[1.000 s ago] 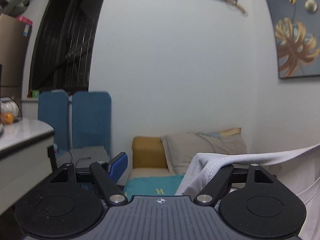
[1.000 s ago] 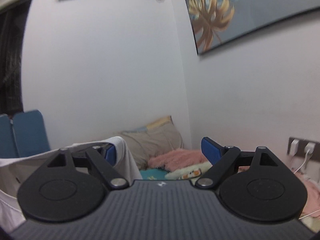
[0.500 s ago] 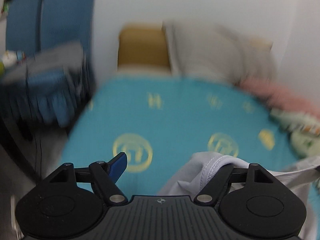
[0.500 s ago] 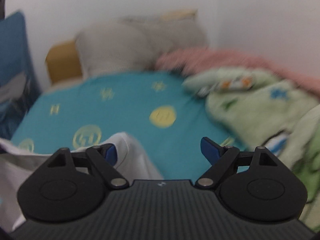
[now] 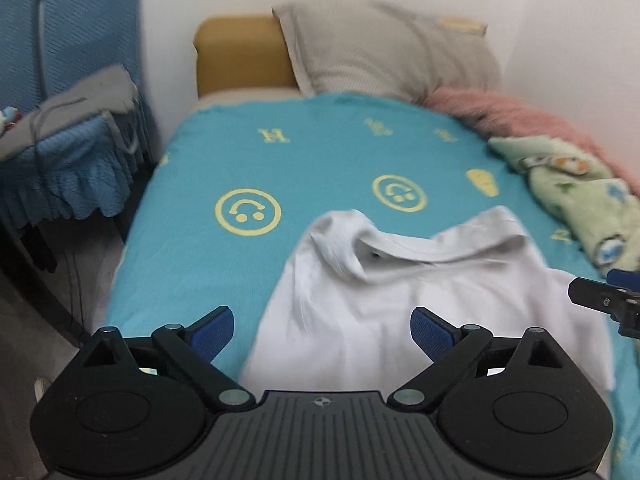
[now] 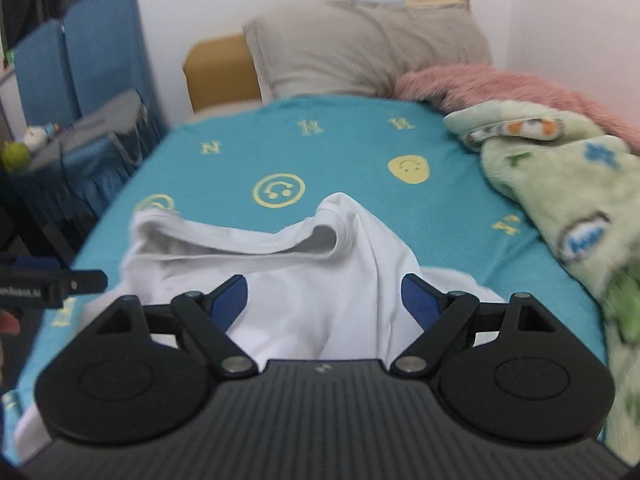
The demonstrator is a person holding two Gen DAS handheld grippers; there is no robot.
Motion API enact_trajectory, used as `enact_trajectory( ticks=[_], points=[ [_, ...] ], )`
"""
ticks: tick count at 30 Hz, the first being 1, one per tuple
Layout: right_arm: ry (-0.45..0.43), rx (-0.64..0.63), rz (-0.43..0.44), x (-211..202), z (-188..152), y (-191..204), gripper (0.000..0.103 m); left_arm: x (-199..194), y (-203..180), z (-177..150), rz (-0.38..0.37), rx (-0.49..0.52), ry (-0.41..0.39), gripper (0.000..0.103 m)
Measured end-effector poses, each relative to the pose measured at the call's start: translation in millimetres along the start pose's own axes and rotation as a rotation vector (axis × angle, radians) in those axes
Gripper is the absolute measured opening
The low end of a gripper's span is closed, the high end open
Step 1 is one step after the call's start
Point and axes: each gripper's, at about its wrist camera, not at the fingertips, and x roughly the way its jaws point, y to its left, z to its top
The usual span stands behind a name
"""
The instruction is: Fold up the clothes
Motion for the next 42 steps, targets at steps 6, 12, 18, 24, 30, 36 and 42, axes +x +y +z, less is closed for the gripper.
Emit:
enact_trajectory(
  ticks=[6,12,18,24,30,36,42],
  points=[
    [-0.060,0.085,0.014,-102.3,-43.7,2.3,0.085,-104.8,-5.5,-67.3,-0.034,-0.013,-0.104,0.096],
    [-0.096,0.174,0.017,-185.8,-82.1,3.1,0.085,-187.2,2.1,-128.0,0.000,0.001,-0.176,0.095],
    [-0.140,0.208,0.051,-225.1,-109.1,4.1,0.085,-210.5,22.5,-146.6,0.000,-0.166,-0.136,0.092],
    [-0.175,0.167,0.036,-219.3,-120.0,10.2,0.085,-195.7,43.1,-150.5,0.050,-0.289,-0.130,0.085],
    [-0.165,0.174,0.026,-199.8,-121.6,8.8,0.085,-173.0,58.8,-150.5,0.064,-0.377,-0.113,0.080],
    [-0.134,0.206,0.020,-183.8,-125.3,2.8,0.085,-151.2,71.5,-151.5,0.017,-0.464,-0.087,0.074],
    [-0.095,0.265,-0.008,-174.3,-129.7,-6.2,0.085,-126.2,106.8,-162.7,-0.048,-0.672,-0.037,0.062]
  ],
)
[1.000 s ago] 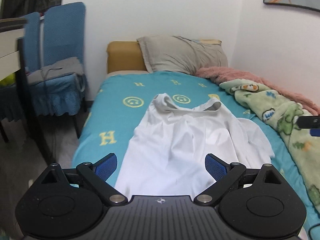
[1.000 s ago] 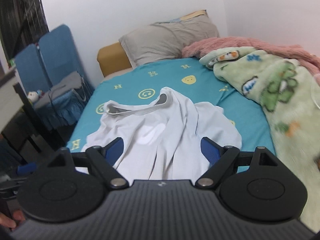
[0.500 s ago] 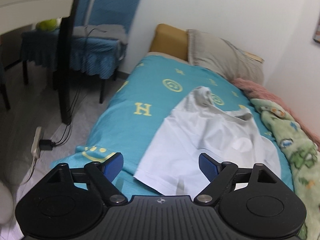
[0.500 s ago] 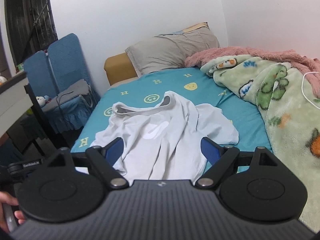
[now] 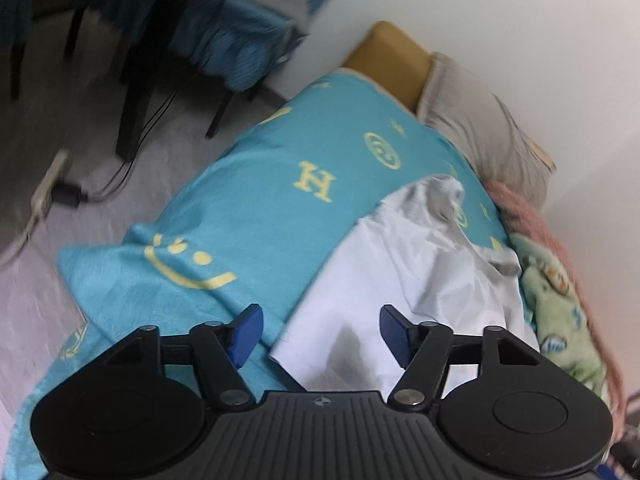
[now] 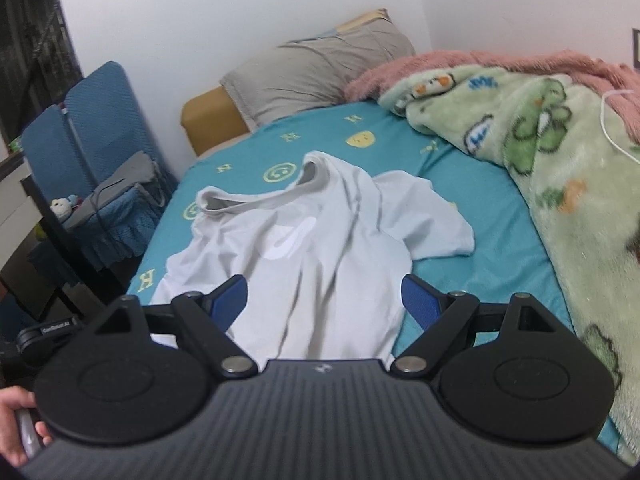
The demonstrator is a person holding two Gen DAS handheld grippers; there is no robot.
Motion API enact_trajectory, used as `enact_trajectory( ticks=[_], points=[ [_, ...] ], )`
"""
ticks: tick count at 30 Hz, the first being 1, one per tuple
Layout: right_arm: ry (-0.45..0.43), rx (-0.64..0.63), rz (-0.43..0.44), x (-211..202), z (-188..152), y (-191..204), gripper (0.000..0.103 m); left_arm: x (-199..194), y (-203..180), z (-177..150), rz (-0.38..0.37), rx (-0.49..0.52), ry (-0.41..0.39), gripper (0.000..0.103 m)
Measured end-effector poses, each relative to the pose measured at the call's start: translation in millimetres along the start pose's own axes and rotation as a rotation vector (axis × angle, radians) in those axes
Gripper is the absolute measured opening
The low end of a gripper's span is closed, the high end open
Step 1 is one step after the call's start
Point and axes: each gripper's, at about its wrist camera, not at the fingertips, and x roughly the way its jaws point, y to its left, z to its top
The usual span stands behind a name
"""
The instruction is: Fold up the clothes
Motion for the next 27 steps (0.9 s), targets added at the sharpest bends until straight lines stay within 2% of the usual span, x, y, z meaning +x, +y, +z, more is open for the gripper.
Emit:
enact_trajectory(
  ticks=[5,11,15,20,27],
  points=[
    [0.020,0.023,-0.020,4.1,-3.3,-5.8,0.085,13.2,15.5,2.7,-0.009,-0.093,0.006,0.057],
    [0.031,-0.004,-0.039,12.0,-10.5,-1.2,0.085,20.4,10.2,-2.2,-0.034,-0.095,0.012,0.055],
    [0.045,-0.020,-0.044,17.8,-15.2,1.6,0.085,13.2,7.6,-7.3,-0.083,-0.129,0.027,0.054],
    [0.050,-0.028,-0.027,18.1,-17.3,6.4,0.085,7.6,-9.1,-16.5,-0.125,-0.071,0.049,0.052],
    [0.052,-0.015,-0.022,17.9,-17.7,6.1,0.085,17.2,-6.7,-19.2,-0.053,-0.040,0.071,0.048]
  ],
)
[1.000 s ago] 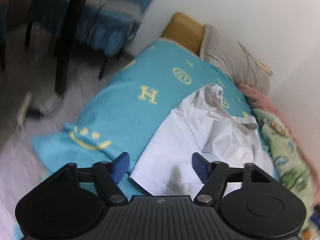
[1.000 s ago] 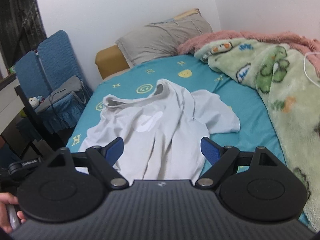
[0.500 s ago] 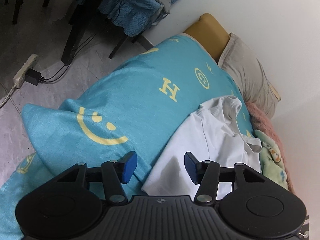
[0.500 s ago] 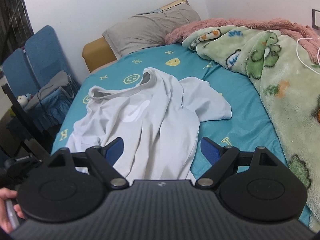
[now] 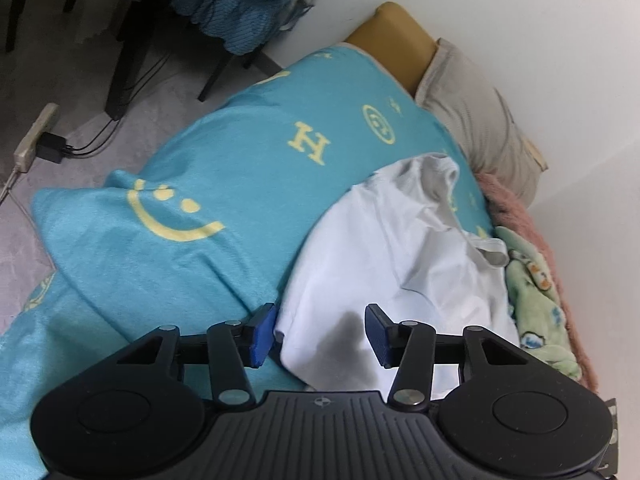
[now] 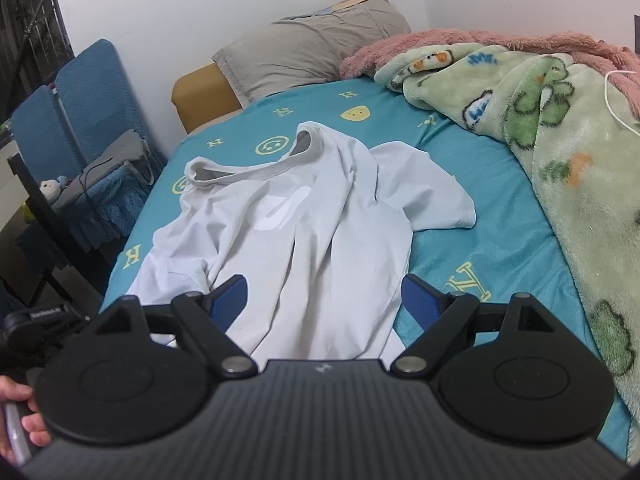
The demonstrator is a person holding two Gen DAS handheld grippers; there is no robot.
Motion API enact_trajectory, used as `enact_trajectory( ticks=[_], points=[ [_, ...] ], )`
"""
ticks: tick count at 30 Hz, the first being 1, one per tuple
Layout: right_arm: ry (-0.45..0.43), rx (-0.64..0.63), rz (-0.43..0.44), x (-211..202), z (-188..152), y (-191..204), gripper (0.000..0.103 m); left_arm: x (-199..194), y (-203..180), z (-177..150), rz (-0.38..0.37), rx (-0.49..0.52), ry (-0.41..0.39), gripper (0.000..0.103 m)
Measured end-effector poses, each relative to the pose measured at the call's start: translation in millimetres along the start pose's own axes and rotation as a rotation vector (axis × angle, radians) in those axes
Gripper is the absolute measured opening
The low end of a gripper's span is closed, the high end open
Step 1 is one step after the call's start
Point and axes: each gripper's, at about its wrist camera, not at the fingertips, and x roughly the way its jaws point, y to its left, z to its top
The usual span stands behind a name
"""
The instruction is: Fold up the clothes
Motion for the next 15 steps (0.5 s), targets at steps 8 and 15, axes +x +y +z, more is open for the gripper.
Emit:
enact_trajectory(
  ticks=[8,15],
  points=[
    [-0.008,-0.003,-0.008,-0.7,-0.3,0.4,0.085,5.4,-4.5,0.0,-0.012,0.096,0.013,0.023],
    [-0.010,-0.009,-0.009,-0.4,-0.2,0.7,0.085,0.5,-14.2,4.2,-0.014,0.173,-0.025,0.008]
  ],
)
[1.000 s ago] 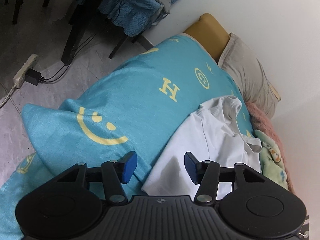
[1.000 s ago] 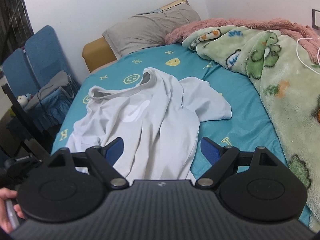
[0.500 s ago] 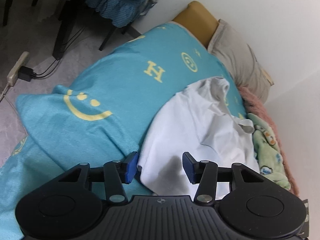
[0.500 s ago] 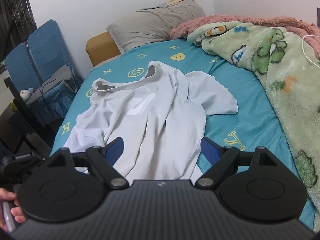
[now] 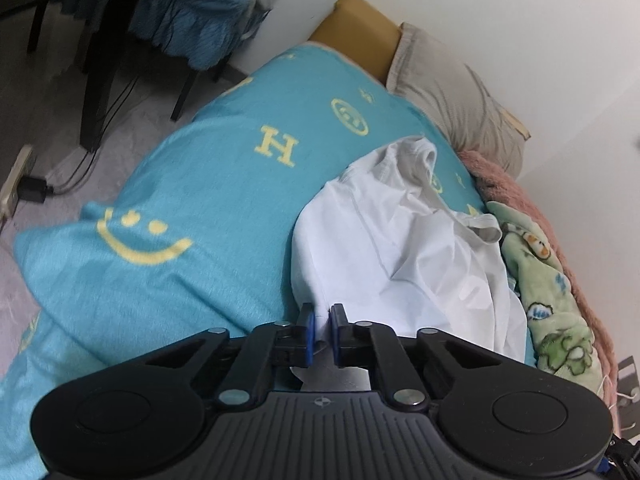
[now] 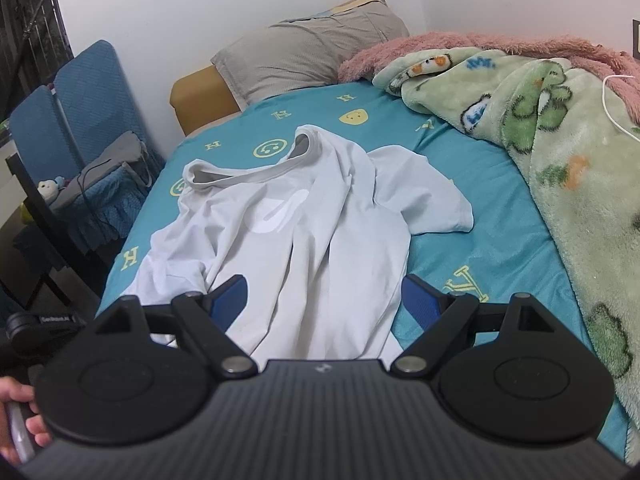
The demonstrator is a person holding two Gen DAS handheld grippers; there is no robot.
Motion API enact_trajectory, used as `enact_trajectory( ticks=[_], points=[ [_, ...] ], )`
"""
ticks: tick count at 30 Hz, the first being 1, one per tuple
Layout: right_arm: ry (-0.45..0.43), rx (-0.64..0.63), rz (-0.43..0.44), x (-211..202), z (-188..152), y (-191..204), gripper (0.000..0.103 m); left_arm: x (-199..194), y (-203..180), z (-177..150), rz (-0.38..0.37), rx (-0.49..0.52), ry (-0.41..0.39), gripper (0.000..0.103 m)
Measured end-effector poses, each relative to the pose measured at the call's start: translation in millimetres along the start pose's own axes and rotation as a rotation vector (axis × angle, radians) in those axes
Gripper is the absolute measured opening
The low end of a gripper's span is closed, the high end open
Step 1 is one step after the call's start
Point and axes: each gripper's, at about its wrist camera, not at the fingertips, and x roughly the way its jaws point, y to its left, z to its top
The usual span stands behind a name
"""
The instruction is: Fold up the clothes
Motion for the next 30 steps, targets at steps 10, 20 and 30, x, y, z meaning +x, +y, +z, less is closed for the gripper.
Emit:
enact_trajectory(
  ticks=[10,20,30],
  points=[
    [0.006,0.014,0.012,4.8,1.5,-0.3,0.085,-2.4,-36.9,96.8,0.186,0.217,-0.131,0.005],
    [0.028,0.044,-0.022,36.5,6.9,-9.4,0.085,46.0,-100.6,228.7,0.516,0.380,-0.356,0.005],
    [0.037,0.027,-0.043,72.0,7.9,-14.7,0.085,85.1,-28.4,189.7,0.403,0.219,-0.120,0.029]
  ],
)
